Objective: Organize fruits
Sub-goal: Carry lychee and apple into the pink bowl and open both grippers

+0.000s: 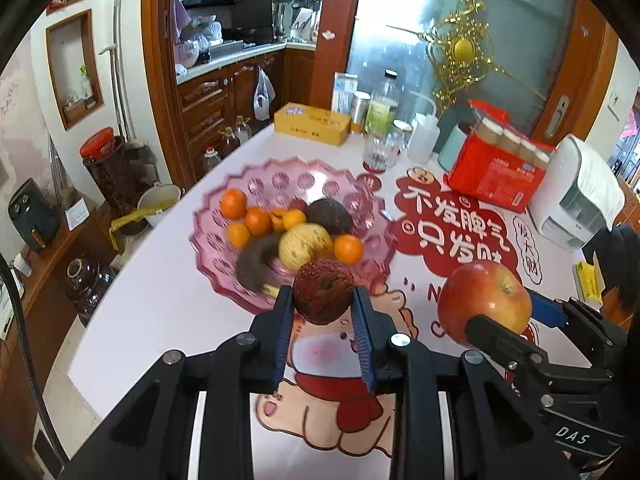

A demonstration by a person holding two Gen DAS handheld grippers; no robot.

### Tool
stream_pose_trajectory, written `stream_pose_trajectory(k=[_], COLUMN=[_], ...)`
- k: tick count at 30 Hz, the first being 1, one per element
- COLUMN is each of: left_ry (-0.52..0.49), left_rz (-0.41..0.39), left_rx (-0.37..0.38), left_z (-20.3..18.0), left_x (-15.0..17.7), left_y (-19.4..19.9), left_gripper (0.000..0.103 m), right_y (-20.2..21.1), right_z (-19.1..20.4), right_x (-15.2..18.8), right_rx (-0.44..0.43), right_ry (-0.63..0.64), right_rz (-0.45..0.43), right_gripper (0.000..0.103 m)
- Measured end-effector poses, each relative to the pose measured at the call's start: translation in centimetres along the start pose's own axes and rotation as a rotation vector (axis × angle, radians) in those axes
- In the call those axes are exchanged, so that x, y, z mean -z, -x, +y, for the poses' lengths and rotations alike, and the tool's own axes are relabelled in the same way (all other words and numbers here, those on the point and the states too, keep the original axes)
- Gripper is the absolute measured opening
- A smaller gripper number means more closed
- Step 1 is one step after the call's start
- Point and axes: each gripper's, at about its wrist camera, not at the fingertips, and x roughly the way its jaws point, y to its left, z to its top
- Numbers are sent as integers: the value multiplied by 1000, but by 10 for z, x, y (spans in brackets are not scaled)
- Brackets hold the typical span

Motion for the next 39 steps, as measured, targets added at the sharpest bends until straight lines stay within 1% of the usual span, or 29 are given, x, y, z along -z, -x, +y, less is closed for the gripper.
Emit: stream_pose_trajectory(k=[5,9,12,17,20,23,27,34,39], left_ry=[-11,-25,-26,-57,-63,-68,-72,-81,-91], left_rz=[-29,-46,-50,-53,-36,-8,49,172,235], left_rx=[-10,-28,-26,-28,-18,-17,-10,-8,-3], left_z=[25,46,61,72,78,84,89,95,93], left_x=[-24,-41,-54,-72,-82,-88,-90,-76,-68], left_y=[11,12,7,-12,-32,-58,-95,-165,-196], left_gripper=[27,27,27,27,27,27,27,27,27], right_y=[2,-5,-14,-36,-51,-72,-106,-155,-176], right_z=[23,38,47,56,58,56,50,42,40], right_x=[-21,-37,-49,-68,-75,-79,-77,-59,-46], right_rx=[17,42,66,106,125,146,162,179,171], right_ry=[-2,6,14,24,25,19,1,-15,-13], right_rz=[-51,-69,-75,-79,-69,-38,30,149,213], right_gripper=[67,67,67,67,67,67,67,67,67])
